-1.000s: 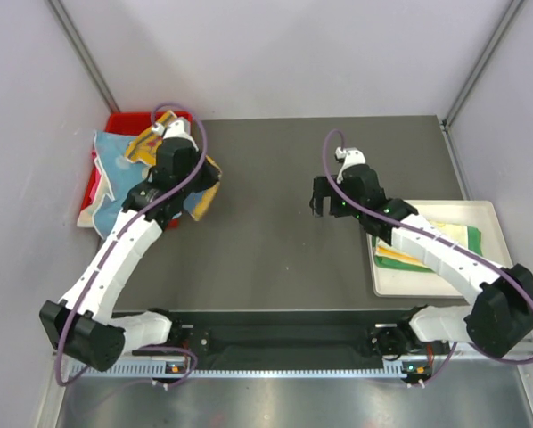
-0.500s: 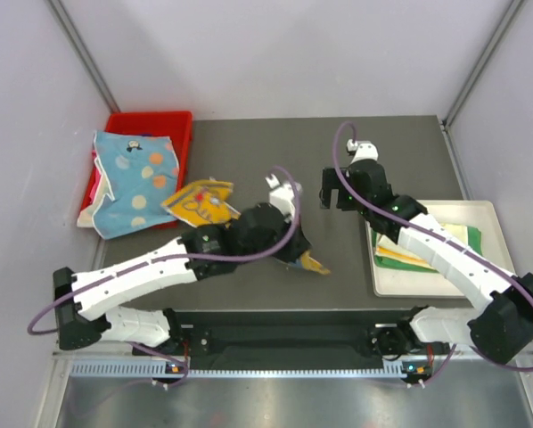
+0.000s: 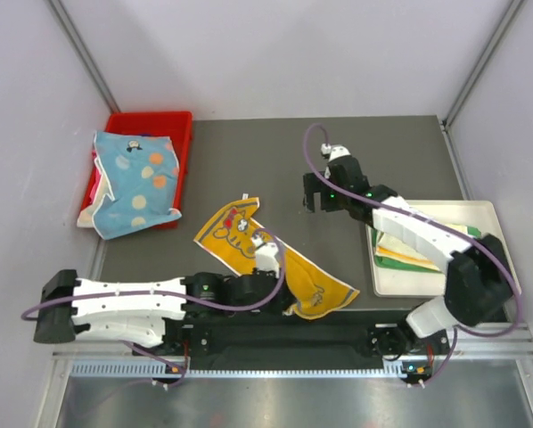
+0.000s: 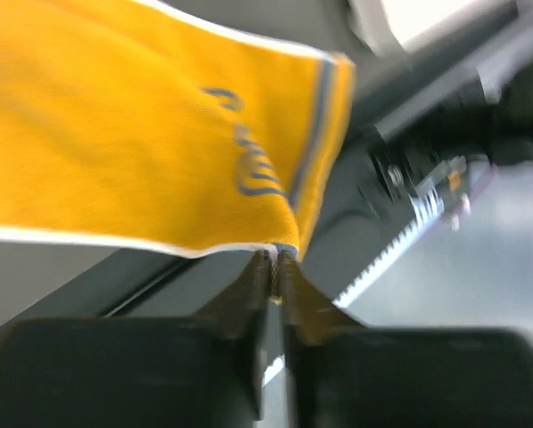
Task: Fold and stack the towels
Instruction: Move the towel to the center of the board, then flatten out the crumpled towel
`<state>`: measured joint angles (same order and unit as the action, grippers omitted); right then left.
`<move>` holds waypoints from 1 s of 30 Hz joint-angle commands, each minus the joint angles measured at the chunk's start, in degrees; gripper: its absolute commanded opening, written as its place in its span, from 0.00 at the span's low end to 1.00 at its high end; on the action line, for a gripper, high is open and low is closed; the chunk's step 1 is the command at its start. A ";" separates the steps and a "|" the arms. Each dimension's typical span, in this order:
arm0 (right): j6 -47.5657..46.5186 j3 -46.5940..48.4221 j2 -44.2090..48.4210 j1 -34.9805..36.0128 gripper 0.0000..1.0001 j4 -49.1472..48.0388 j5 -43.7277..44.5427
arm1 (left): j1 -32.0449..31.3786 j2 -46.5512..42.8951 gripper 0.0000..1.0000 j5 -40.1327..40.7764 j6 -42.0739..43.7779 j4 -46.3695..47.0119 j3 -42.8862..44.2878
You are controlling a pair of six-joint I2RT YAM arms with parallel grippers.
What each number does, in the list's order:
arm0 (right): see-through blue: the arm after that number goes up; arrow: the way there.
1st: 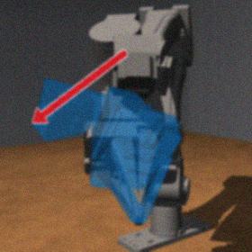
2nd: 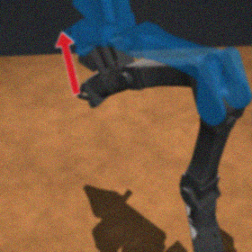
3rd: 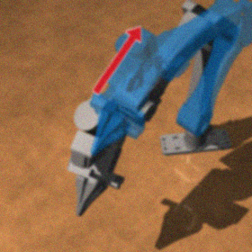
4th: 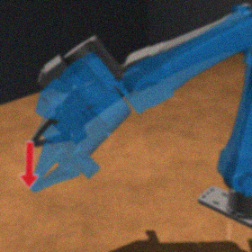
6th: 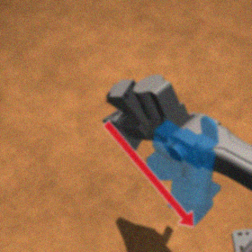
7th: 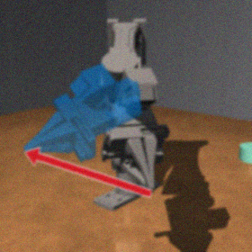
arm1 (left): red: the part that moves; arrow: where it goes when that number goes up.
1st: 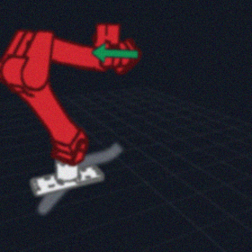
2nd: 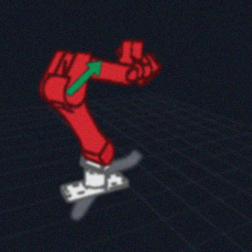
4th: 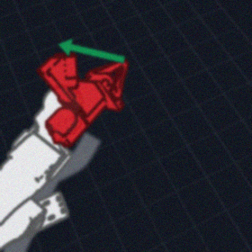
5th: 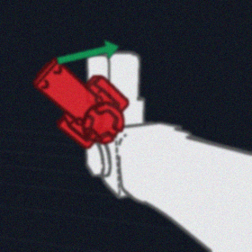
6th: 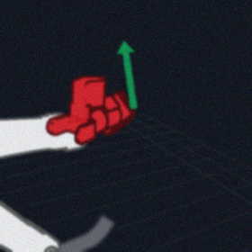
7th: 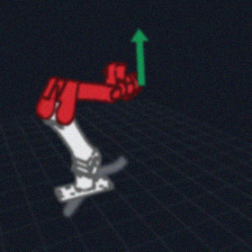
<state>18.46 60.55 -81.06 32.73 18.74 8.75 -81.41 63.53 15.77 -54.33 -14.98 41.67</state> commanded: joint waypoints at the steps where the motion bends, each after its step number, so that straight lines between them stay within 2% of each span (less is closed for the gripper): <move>1: -2.11 6.66 -7.08 0.49 0.99 -7.13 -10.32 | 0.28 -6.13 0.20 16.37 -13.48 -8.53 0.95; 2: -2.28 8.25 -11.10 0.93 0.98 -7.58 -11.12 | 0.28 -6.40 0.28 19.53 -14.92 -12.75 3.04; 3: -2.90 9.83 -12.97 2.06 0.97 -8.71 -11.65 | 0.37 -5.96 0.33 26.78 -16.24 -19.23 4.28; 4: -3.25 12.19 -14.64 2.60 0.95 -9.59 -12.79 | 0.55 -5.35 0.40 29.73 -22.08 -24.60 5.95; 6: -3.43 14.06 -18.95 4.00 0.93 -13.53 -15.50 | 2.56 -2.45 0.43 35.79 -27.48 -35.75 10.52; 7: -3.17 15.72 -20.36 4.27 0.92 -14.77 -16.57 | 4.22 -1.23 0.47 36.34 -28.72 -37.04 12.02; 8: -2.90 16.60 -23.15 4.53 0.91 -15.83 -17.53 | 9.11 -0.95 0.49 35.83 -28.30 -37.40 11.94; 9: -2.38 17.74 -24.66 4.97 0.89 -16.36 -19.20 | 12.73 -0.95 0.50 34.52 -27.16 -34.88 11.42; 10: -2.11 20.37 -26.33 5.15 0.85 -16.89 -20.08 | 16.77 -1.21 0.49 28.94 -22.28 -32.41 10.46; 11: -2.02 21.70 -29.30 5.41 0.84 -16.98 -20.79 | 24.72 -2.60 0.49 26.44 -19.70 -29.26 7.58; 13: -1.76 24.77 -31.78 6.20 0.78 -16.98 -21.58 | 33.37 -4.89 0.51 22.39 -14.50 -23.02 3.79; 16: -1.06 27.15 -35.13 6.99 0.75 -17.60 -22.20 | 42.60 -3.95 0.50 16.43 -10.72 -19.31 1.58; 23: 0.26 31.20 -40.75 8.31 0.68 -16.19 -22.90 | 55.46 2.38 0.48 7.71 -6.24 -11.23 -1.77; 30: 2.46 33.31 -44.18 8.58 0.64 -16.81 -22.99 | 60.75 8.10 0.48 7.44 -3.07 -8.84 -0.80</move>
<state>19.64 90.08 -123.83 40.34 4.27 -13.45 -22.20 70.17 24.60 -60.01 -28.36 40.21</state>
